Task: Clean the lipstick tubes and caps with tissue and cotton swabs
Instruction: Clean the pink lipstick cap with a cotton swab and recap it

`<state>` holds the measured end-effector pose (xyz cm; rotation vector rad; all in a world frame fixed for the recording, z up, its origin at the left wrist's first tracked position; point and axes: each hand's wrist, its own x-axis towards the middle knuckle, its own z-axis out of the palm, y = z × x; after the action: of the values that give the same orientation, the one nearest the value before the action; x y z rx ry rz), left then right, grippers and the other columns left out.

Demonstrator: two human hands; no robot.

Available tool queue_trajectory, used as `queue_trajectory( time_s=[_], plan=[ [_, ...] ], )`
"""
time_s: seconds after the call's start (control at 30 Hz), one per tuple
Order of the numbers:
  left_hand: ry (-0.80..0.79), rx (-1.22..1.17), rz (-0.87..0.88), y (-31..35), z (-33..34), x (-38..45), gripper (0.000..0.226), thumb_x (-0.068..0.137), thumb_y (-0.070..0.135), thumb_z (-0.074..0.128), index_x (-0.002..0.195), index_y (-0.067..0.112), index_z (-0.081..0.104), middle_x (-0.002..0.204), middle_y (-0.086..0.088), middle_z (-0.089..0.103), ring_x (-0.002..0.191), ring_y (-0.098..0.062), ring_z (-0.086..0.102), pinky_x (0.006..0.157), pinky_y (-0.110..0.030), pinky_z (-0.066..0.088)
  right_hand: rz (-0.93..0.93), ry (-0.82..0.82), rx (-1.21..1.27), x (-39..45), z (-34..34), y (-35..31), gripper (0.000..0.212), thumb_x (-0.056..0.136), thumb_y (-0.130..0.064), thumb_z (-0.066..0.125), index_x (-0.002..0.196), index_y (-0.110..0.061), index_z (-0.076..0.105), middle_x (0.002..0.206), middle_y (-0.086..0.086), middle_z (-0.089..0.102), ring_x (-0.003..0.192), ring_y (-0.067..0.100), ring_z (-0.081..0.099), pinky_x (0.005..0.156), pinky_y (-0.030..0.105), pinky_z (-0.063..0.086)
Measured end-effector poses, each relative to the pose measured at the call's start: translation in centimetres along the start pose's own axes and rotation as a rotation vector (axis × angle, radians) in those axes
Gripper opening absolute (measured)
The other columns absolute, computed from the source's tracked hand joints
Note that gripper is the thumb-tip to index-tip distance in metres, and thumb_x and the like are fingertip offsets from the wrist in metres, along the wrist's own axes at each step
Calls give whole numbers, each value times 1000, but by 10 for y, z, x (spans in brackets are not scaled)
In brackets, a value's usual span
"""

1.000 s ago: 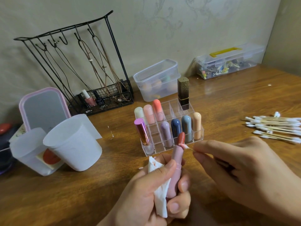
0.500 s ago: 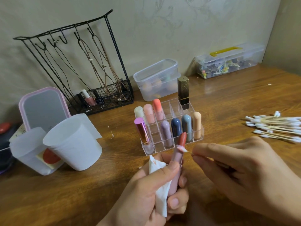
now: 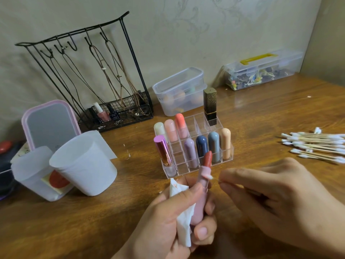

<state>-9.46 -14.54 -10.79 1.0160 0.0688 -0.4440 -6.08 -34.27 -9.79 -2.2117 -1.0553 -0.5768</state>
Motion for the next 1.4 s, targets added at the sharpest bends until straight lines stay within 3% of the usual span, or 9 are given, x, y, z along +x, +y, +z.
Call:
queue_trajectory(
  time_s=[0.17,0.27,0.37,0.57,0.73,1.0,1.17,1.3,1.4],
  plan=[
    [-125,-89,-46,4,-2,0,19,77,18,69,88,3,64,65,-17,55,46,-22,51,49,-25,31,5,26,-6,0,1,1,10,92,-31,60,94,-25,69,53,-13,38,40,10,32,36,26,35],
    [-89,-107,-57,6,2,1,28,74,15,75,94,1,62,64,-19,55,46,-23,52,50,-25,32,-25,-22,-8,-1,2,0,12,93,-32,60,98,-29,70,53,-10,48,41,15,39,37,28,36],
    [-57,-106,-42,6,3,0,18,78,18,62,88,4,69,67,-18,55,45,-21,49,47,-25,33,-3,16,-3,0,2,1,10,93,-32,59,96,-27,68,55,-15,38,40,12,36,36,27,34],
    [-70,-154,-126,6,0,-1,17,72,14,70,83,3,64,61,-16,50,41,-19,45,46,-23,36,10,1,-15,-1,2,4,7,92,-32,61,96,-30,67,53,-7,54,40,12,39,36,28,37],
    [-75,-149,-124,4,0,-2,52,57,9,86,105,10,64,62,-14,45,42,-17,43,48,-22,35,-31,-40,-38,-2,3,3,14,93,-33,59,90,-26,70,51,-4,52,40,18,41,36,28,37],
    [-57,-90,-38,11,2,-4,20,76,9,67,94,7,61,65,-15,47,45,-20,45,46,-24,34,10,-48,55,0,0,1,10,93,-32,57,95,-28,66,62,-11,55,47,7,43,42,26,40],
    [-101,-55,96,29,-11,-5,21,84,14,69,101,11,57,74,-10,47,60,-16,46,54,-24,37,167,83,244,0,-1,0,11,95,-40,46,93,-33,54,67,-7,57,54,10,51,48,22,40],
    [-24,-27,223,46,-22,-8,28,67,17,86,88,12,68,67,-5,36,52,-11,42,47,-21,38,257,-126,340,1,7,-3,24,83,-45,68,97,-29,58,58,-11,39,50,7,34,47,17,28],
    [20,-69,236,54,-29,-6,33,60,18,89,86,12,70,64,0,37,49,-8,34,43,-19,32,331,-270,216,6,14,-6,26,79,-48,70,99,-37,57,60,-17,47,52,8,43,49,16,30]
  ],
)
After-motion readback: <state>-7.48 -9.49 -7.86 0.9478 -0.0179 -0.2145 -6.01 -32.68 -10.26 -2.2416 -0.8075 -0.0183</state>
